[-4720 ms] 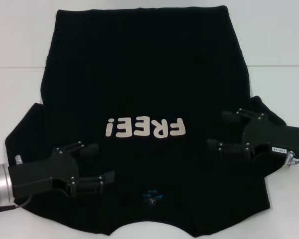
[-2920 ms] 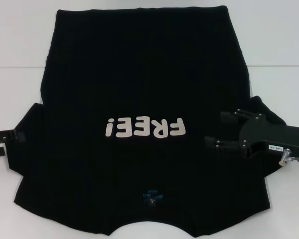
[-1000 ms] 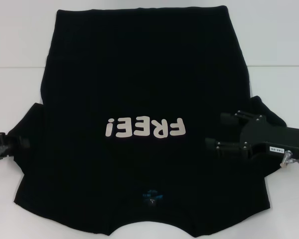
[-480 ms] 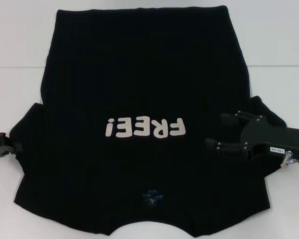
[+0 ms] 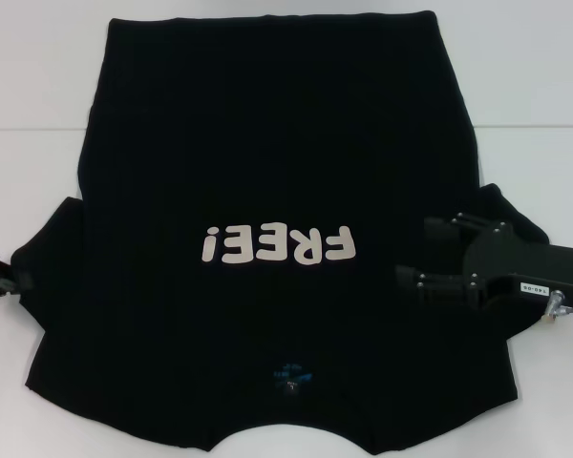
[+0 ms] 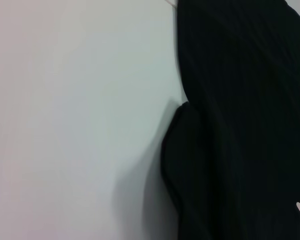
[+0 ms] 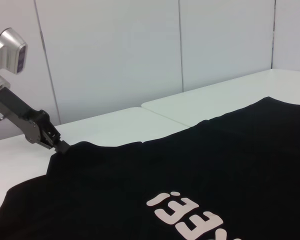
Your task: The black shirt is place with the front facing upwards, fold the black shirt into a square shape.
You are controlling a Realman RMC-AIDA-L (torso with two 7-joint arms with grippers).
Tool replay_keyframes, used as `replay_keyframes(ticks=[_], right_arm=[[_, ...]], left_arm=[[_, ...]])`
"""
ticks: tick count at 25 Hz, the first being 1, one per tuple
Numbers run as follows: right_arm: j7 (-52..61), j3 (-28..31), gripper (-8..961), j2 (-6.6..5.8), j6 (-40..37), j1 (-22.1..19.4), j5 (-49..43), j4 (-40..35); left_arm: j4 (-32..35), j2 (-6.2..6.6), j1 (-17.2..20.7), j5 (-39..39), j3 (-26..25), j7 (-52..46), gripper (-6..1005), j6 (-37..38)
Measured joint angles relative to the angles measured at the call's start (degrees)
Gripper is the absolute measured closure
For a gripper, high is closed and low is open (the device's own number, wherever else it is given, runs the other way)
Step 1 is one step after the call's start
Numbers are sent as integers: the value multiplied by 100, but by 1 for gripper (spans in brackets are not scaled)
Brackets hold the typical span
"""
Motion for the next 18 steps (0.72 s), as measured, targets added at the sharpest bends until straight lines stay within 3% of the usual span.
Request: replay_keyframes(ticks=[14,18], right_arm=[[-2,24,25,-27,-21,-155,178,-46],[-1,24,25,-27,-21,-178,191,-47]], left_arm=[[277,131,243,-41,-1282,22,985,472],[284,130,300,-124,-1404,11,982,539]])
